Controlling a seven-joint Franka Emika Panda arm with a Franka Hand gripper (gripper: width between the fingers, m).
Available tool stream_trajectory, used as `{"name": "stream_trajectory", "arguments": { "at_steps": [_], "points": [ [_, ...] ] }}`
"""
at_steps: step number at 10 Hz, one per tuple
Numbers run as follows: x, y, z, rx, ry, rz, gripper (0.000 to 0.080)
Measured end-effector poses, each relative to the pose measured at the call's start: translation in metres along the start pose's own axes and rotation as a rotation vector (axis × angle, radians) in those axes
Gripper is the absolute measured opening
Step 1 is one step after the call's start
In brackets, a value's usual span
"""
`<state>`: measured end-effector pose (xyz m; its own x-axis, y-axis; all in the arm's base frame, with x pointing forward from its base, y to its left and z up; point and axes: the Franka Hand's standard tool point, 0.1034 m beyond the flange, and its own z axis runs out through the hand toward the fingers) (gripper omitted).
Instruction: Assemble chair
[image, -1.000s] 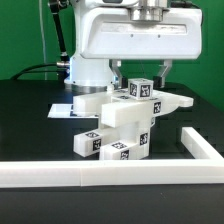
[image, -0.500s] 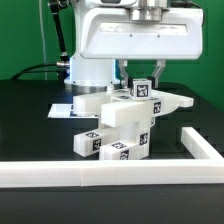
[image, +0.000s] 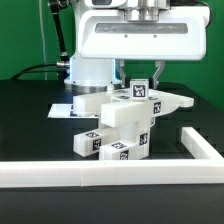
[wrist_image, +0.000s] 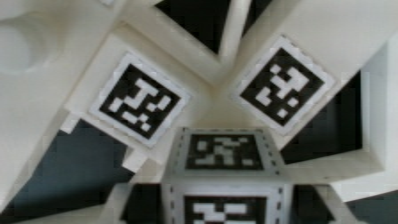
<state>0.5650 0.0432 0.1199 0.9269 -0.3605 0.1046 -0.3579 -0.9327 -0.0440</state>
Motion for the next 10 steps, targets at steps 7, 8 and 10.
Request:
{"name": "stream_trajectory", "arguments": {
  "at_steps": [7, 8, 10],
  "points": [
    [-0.0004, -0.0013, 0.0006, 0.026, -0.012, 0.662, 0.0288],
    [-0.0005, -0.0016, 0.0006, 0.028, -0.015, 0.746, 0.0288],
    [-0.0008, -0.0022, 0.0007, 0.025, -0.013, 0.714, 0.0289]
  ]
}}
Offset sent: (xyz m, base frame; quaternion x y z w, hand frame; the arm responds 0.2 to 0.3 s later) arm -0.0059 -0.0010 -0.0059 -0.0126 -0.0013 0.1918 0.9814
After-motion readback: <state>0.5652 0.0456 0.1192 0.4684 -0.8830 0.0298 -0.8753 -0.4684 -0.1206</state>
